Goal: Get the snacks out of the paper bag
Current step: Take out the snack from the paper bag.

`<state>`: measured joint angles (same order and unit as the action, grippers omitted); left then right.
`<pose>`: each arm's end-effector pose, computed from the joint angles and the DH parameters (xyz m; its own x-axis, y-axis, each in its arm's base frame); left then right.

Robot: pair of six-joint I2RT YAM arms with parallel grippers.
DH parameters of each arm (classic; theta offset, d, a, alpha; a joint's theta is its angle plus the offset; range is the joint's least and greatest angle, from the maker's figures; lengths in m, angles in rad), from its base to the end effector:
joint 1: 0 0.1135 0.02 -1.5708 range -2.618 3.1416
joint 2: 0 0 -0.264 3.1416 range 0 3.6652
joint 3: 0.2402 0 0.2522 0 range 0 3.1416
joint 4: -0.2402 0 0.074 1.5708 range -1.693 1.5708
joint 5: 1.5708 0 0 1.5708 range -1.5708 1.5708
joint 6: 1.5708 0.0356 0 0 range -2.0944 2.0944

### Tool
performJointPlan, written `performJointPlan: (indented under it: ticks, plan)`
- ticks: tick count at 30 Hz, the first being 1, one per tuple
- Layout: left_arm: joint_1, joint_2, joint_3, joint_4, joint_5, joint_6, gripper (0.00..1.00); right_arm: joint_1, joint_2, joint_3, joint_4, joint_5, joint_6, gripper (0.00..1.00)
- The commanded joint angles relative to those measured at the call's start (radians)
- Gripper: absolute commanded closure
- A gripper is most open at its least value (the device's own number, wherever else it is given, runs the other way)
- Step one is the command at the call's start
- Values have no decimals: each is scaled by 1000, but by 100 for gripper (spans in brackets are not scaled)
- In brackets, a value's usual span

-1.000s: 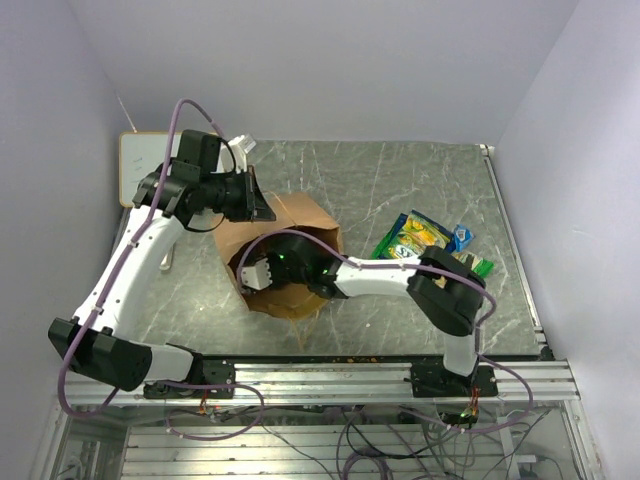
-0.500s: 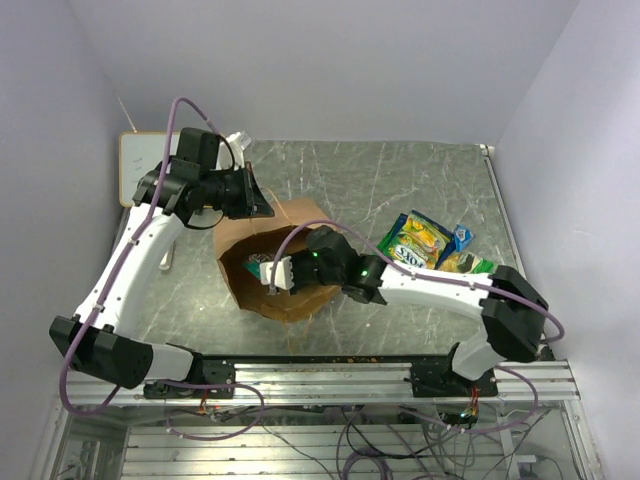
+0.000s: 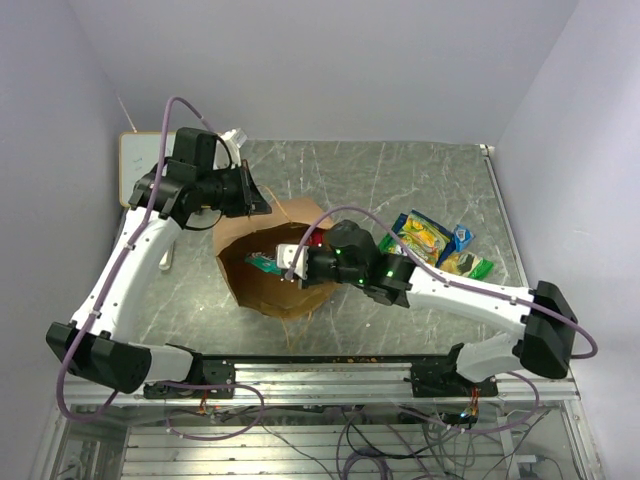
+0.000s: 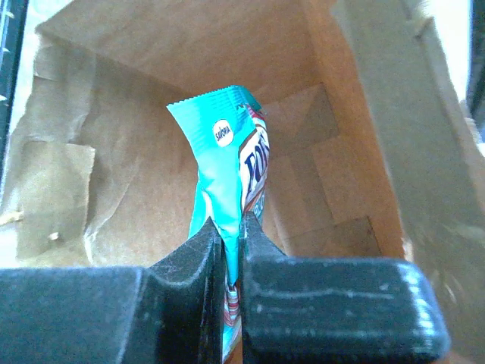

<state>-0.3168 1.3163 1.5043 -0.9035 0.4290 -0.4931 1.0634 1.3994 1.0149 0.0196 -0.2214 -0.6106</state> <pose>0.2455 -0.0961 0.4039 -0.8244 -0.1827 -0.5357 0.2173 0.7718 -0.5976 0.1516 0.2888 0.2986 0.4040 -0.4245 -0.8103 -0.8797 0.0627 -0.4714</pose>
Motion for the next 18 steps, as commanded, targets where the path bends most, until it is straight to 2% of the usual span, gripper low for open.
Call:
performJointPlan:
  ticks: [1,6,12,15,18]
  plan:
    - [7,10,21,36,-10,11,93,-1,-119,-3,-16,-18,78,100]
    - [7,22,8,60,-6,16,93,-2,-242,8,-36,-6,70,100]
    - [7,47,37,37,21,16,93,0,-313,165,-104,107,11,100]
    - [8,37,21,43,13,25,93,0,-338,213,-127,204,-44,100]
    - [8,35,11,37,8,40,93,0,-379,172,-33,434,-90,100]
